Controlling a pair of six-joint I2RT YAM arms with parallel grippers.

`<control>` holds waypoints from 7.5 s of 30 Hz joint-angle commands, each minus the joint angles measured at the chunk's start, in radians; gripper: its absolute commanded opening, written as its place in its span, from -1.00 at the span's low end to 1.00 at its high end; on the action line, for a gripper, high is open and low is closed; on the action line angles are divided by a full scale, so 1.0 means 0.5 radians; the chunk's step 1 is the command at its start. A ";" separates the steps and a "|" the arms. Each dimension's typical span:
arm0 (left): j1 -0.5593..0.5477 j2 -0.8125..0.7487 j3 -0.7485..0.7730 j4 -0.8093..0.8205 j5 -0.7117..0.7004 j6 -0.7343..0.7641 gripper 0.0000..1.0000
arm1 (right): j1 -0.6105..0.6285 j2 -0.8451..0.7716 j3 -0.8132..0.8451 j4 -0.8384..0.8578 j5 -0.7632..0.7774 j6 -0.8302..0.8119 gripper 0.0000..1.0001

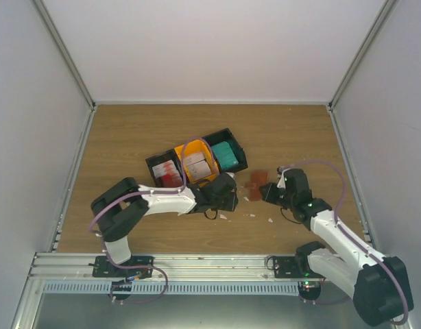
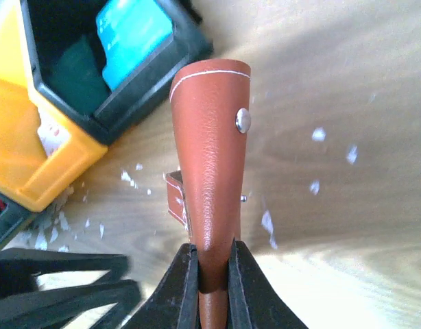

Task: Put the credit cards into the card holder
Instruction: Turn over the card holder at the center of the board, then close the card holder at the center of the board.

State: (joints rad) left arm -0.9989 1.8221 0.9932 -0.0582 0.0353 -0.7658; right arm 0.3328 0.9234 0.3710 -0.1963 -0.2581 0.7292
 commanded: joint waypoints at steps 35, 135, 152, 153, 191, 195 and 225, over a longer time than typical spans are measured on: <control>0.385 -1.425 -0.224 -0.450 -0.655 0.216 0.30 | 1.464 1.868 1.759 -1.698 1.511 0.235 -0.51; 0.059 -0.076 -0.268 -0.268 -0.234 0.104 -0.46 | 0.896 1.077 0.611 -0.397 0.524 -0.483 -0.31; 0.059 -0.038 -0.399 -0.341 -0.261 0.168 -0.61 | 0.945 1.274 0.769 -0.882 1.395 0.042 -0.38; 0.059 -0.046 -0.422 -0.334 -0.266 0.162 -0.61 | 0.945 1.262 0.775 -0.924 1.430 0.111 -0.39; 0.117 -0.579 -0.701 0.359 0.227 -0.160 0.07 | 0.726 1.009 0.901 -0.889 0.596 -0.041 -0.24; 0.117 -0.568 -0.690 0.362 0.271 -0.127 0.07 | 0.733 1.023 0.926 -0.953 0.654 0.016 -0.33; 0.117 -0.503 -0.685 0.374 0.269 -0.089 0.06 | 0.793 1.041 0.908 -0.974 0.654 0.135 -0.44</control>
State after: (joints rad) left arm -0.9443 1.5589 0.6476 0.0872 0.1745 -0.8265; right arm 0.7200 1.4586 0.8280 -0.6716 0.0605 0.7818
